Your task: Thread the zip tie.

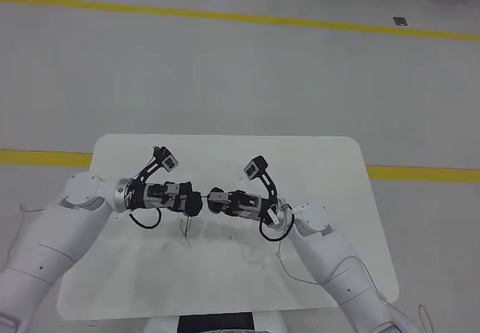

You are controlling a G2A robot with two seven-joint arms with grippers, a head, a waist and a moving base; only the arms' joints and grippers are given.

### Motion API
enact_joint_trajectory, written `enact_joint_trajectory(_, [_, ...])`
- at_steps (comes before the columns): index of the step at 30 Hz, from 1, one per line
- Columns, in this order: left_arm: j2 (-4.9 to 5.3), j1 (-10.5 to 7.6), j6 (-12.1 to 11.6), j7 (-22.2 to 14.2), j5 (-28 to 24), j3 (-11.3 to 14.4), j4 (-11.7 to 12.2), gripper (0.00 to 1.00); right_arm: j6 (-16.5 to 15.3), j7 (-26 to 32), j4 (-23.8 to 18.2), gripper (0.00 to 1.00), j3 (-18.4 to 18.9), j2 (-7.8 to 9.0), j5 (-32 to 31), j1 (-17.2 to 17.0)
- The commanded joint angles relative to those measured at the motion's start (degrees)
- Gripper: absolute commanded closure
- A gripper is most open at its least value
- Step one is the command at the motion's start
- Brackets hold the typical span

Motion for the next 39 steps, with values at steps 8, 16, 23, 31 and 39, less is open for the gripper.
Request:
enact_joint_trajectory(8, [0.28, 0.1, 0.76, -0.08, 0.18, 0.15, 0.05, 0.0, -0.63, -0.45, -0.03, 1.0, 0.5, 0.13, 0.14, -0.31])
enact_joint_trajectory(16, [0.43, -0.07, 0.86, -0.72, -0.11, 0.78, 0.08, 0.0, -0.39, -1.05, 0.37, 1.0, 0.45, 0.14, -0.11, -0.21])
enact_joint_trajectory(23, [0.63, -0.19, 0.74, -0.72, -0.37, 1.34, 0.1, 0.03, -0.11, -1.25, 0.54, 1.0, 0.11, 0.1, -0.52, -0.03])
enact_joint_trajectory(31, [0.82, -0.27, 0.59, -0.17, -0.07, 1.32, 0.46, 0.51, 0.81, -1.09, 0.74, 1.0, 0.02, 0.27, -2.16, 0.22])
enact_joint_trajectory(39, [1.03, -0.41, 1.27, 0.79, 1.25, 1.62, 0.58, 0.61, 1.9, -0.42, 0.66, 1.0, -0.09, 0.54, -4.32, 0.49])
